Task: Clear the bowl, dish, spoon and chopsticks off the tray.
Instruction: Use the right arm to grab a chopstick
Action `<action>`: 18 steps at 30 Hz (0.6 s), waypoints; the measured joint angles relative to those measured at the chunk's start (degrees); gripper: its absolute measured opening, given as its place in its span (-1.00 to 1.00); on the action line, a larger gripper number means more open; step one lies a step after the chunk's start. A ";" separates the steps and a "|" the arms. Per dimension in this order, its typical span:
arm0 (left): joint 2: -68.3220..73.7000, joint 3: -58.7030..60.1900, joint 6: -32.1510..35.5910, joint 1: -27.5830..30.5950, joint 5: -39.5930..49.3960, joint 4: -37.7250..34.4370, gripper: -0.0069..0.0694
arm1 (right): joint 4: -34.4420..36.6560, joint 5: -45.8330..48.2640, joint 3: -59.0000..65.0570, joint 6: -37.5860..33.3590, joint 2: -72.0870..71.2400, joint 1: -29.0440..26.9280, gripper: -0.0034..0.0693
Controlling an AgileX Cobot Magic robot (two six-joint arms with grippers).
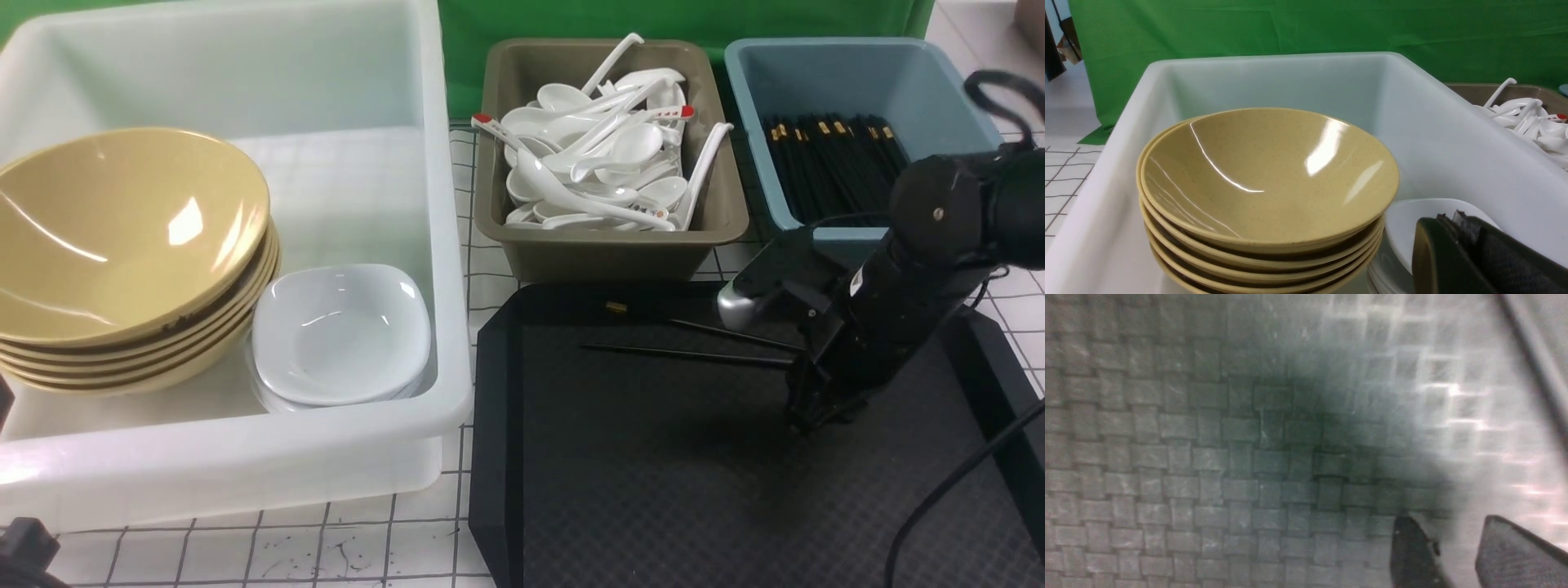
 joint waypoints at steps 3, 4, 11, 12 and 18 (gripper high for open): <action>0.00 0.00 0.00 0.00 0.00 0.00 -0.85 | 0.00 -4.07 -0.47 -2.41 -1.71 0.00 0.02; 0.00 0.00 0.00 0.00 0.00 0.00 -0.85 | -0.11 -5.15 -0.53 -3.04 -1.71 0.00 0.05; 0.00 0.00 0.00 0.00 0.00 0.00 -0.85 | -0.84 -10.13 -0.53 -7.23 2.71 0.00 0.13; 0.00 0.00 0.00 0.00 0.00 0.00 -0.85 | -1.12 -10.12 -0.53 -8.00 3.76 0.00 0.13; 0.00 0.00 0.00 0.00 0.00 0.00 -0.85 | -1.52 -9.20 -1.00 -9.38 4.57 0.00 -0.05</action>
